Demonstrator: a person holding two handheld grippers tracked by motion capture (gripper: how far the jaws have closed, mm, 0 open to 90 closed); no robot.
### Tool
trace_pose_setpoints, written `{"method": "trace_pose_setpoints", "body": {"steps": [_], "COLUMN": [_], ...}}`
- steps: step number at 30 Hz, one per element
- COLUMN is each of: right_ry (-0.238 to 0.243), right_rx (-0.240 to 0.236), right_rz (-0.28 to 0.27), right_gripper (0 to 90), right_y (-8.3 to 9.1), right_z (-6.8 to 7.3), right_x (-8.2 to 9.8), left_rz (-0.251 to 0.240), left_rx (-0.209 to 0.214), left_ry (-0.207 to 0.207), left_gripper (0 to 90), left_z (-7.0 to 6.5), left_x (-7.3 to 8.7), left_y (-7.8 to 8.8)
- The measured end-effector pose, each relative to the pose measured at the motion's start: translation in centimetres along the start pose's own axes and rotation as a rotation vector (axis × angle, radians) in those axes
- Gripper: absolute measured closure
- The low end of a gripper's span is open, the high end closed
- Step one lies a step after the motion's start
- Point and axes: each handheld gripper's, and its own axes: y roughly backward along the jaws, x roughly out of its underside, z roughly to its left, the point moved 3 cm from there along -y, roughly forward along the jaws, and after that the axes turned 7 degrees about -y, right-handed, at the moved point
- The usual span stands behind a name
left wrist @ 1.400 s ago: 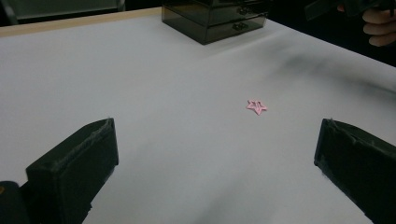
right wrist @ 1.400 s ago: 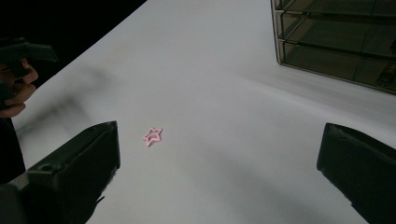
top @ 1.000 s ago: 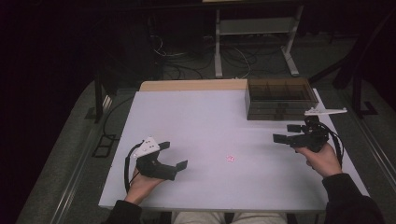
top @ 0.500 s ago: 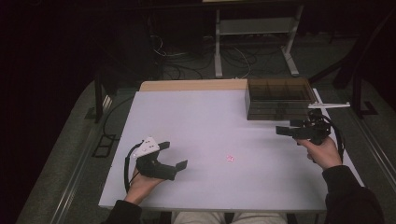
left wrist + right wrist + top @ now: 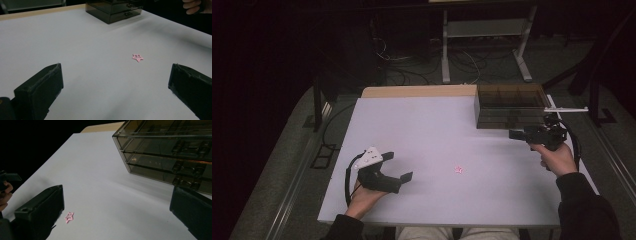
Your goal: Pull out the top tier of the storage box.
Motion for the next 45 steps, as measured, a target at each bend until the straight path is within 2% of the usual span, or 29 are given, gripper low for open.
{"method": "trace_pose_setpoints", "body": {"steps": [7, 23, 31, 33, 45], "right_ry": [-0.02, -0.071, -0.129, -0.158, -0.226], "right_rx": [-0.003, -0.007, -0.008, -0.01, -0.005], "right_rz": [-0.016, -0.058, -0.095, -0.111, -0.135], "right_gripper": [0.0, 0.0, 0.0, 0.0, 0.0], "right_y": [-0.2, -0.6, -0.8, -0.9, -1.5], "right_z": [-0.3, -1.4, -2.1, -2.4, -3.2], "right_x": [-0.9, -1.8, -2.0, -2.1, -2.1], "left_rz": [-0.006, -0.005, -0.005, -0.005, -0.005], "left_rx": [0.001, 0.003, 0.003, 0.003, 0.002], "left_ry": [0.006, 0.007, 0.007, 0.007, 0.006], "left_gripper": [0.0, 0.0, 0.0, 0.0, 0.0], "left_z": [0.0, 0.1, 0.1, 0.1, 0.1], "left_x": [0.0, 0.0, 0.0, 0.0, 0.0], "left_y": [0.1, 0.1, 0.1, 0.1, 0.1]}}
